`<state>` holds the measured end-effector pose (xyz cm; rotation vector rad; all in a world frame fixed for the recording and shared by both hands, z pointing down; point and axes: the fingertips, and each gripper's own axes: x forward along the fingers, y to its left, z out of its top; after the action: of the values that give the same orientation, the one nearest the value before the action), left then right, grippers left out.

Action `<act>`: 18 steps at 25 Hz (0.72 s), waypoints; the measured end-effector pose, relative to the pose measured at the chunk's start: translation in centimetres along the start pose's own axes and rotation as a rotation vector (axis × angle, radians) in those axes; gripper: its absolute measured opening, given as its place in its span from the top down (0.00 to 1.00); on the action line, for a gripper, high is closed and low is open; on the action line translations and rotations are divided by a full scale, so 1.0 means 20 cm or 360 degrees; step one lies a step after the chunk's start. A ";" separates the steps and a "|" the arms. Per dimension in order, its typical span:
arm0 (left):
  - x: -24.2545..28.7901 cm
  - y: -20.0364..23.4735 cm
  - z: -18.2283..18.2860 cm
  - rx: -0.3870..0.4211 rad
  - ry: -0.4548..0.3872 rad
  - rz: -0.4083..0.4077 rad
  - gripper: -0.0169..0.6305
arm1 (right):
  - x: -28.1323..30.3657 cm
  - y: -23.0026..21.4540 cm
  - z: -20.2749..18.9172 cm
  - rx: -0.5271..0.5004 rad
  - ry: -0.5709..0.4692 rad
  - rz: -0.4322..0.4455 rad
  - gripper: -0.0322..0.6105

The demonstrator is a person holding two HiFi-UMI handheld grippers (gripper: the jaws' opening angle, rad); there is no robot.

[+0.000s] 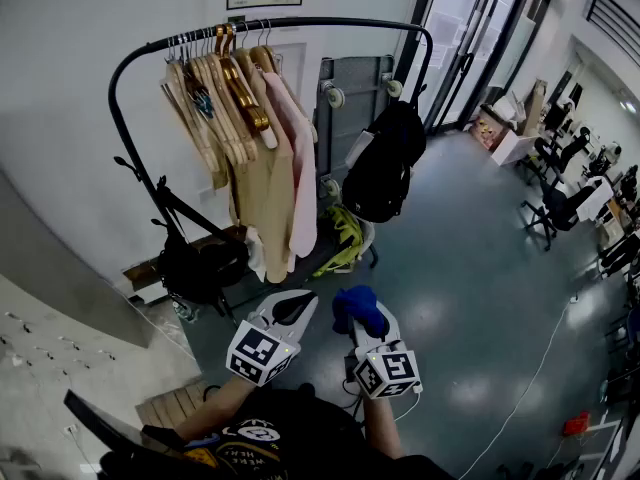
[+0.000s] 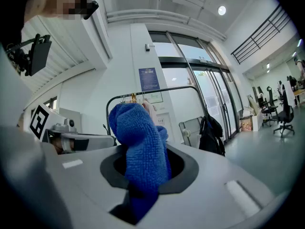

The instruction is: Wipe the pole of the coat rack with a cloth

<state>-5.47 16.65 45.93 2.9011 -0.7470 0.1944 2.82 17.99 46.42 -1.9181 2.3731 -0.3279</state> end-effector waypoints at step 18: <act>0.12 -0.16 -0.01 -0.0037 0.0015 -0.0072 0.98 | -0.12 -0.10 -0.01 0.0031 -0.0026 -0.0002 0.82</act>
<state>-1.88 18.43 46.25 2.8901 -0.6766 0.1929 5.25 19.93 46.81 -1.9061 2.3498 -0.3330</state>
